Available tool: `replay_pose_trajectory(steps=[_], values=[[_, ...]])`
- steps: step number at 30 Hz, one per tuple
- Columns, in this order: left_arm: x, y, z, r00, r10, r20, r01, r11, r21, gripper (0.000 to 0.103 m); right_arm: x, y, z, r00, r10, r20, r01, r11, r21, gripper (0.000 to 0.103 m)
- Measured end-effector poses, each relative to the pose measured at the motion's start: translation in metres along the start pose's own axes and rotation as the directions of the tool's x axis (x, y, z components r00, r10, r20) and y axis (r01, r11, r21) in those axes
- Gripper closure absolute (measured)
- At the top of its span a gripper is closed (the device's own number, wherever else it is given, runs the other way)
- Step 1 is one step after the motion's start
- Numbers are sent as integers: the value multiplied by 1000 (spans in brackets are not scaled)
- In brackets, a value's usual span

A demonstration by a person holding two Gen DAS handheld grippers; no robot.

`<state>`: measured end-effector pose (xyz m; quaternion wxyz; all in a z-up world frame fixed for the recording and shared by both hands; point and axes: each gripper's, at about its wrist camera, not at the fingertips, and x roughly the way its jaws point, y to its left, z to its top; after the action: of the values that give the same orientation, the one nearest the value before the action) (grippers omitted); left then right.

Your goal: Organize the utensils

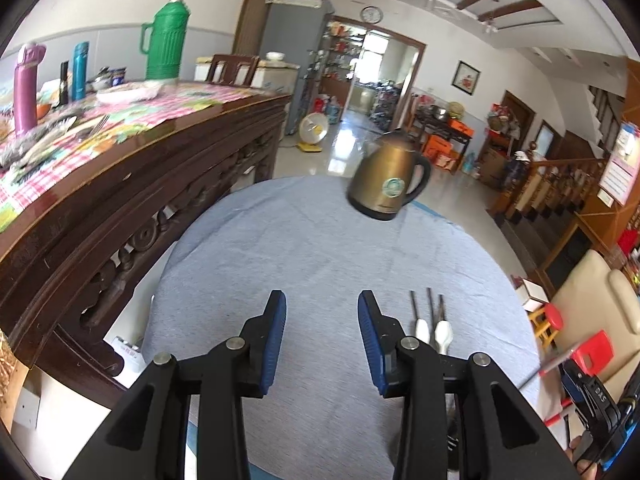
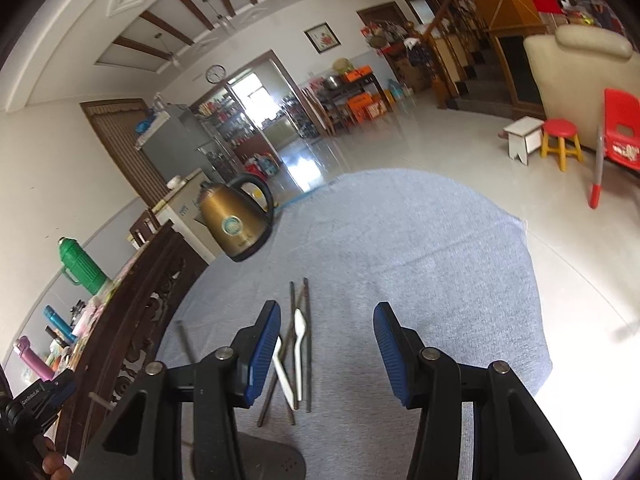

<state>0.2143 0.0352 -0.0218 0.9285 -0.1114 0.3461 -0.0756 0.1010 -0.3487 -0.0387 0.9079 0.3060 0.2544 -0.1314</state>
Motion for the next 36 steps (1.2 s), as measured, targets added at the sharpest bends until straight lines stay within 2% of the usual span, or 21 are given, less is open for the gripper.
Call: replay_pose_trajectory(steps=[5,8,11,14,15,17,19,21,23,24,27,30,34,36], values=[[41,13,-1,997,37,-65,-38,999,-3,65,33,-10,-4,997,-12,-73,14,1000,18,51],[75,18,-3,989,10,-146,-11,1000,-9,65,61,-13,-6,989,0,-148,4,1000,30,52],[107,12,-9,974,-14,-225,16,1000,4,65,93,-17,-9,971,33,-235,-22,999,48,51],[142,-6,-13,950,-61,-308,75,997,36,65,132,-15,-10,938,93,-333,-75,995,68,51],[155,-16,-15,935,-86,-343,108,993,45,65,146,-12,-9,925,115,-362,-96,993,71,51],[171,-30,-15,916,-133,-378,165,985,53,65,169,-5,-8,906,150,-396,-130,988,78,51],[189,-50,-17,890,-180,-420,220,974,48,65,187,2,-7,891,174,-419,-154,985,83,52],[207,-69,-20,857,-230,-461,278,960,38,65,206,11,-6,873,205,-443,-185,979,88,60],[221,-86,-23,840,-233,-490,297,953,56,65,221,17,-8,861,210,-463,-191,978,87,63],[226,-93,-26,834,-232,-500,303,951,64,65,227,20,-9,860,205,-467,-190,979,81,63],[247,-118,-33,803,-246,-543,344,935,85,65,244,27,-10,866,160,-474,-164,986,33,69],[259,-131,-37,799,-237,-553,350,931,106,65,255,30,-11,865,140,-482,-151,988,15,78],[273,-149,-43,781,-237,-578,376,917,132,65,264,37,-14,858,106,-502,-140,990,-31,93],[278,-155,-48,778,-227,-586,381,912,153,73,263,39,-13,865,88,-495,-133,990,-56,99]])
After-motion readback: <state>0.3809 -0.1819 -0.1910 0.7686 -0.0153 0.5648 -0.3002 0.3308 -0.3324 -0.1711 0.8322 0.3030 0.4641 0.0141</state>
